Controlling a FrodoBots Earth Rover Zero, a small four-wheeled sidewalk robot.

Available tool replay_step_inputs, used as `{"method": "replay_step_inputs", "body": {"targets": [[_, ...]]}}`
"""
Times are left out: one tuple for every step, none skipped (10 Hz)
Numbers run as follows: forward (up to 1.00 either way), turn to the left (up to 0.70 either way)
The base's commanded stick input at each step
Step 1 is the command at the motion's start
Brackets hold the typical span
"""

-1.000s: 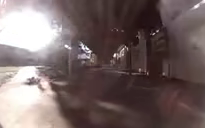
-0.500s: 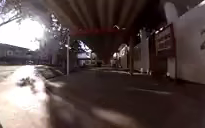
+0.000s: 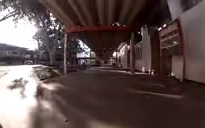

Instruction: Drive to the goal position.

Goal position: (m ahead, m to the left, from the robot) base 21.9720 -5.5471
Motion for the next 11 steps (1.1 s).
{"method": "replay_step_inputs", "body": {"targets": [[0.70,0.00],[0.70,0.00],[0.70,0.00],[0.70,0.00],[0.70,0.00],[0.70,0.00],[0.70,0.00],[0.70,0.00],[0.70,0.00],[0.70,0.00],[0.70,0.00]]}}
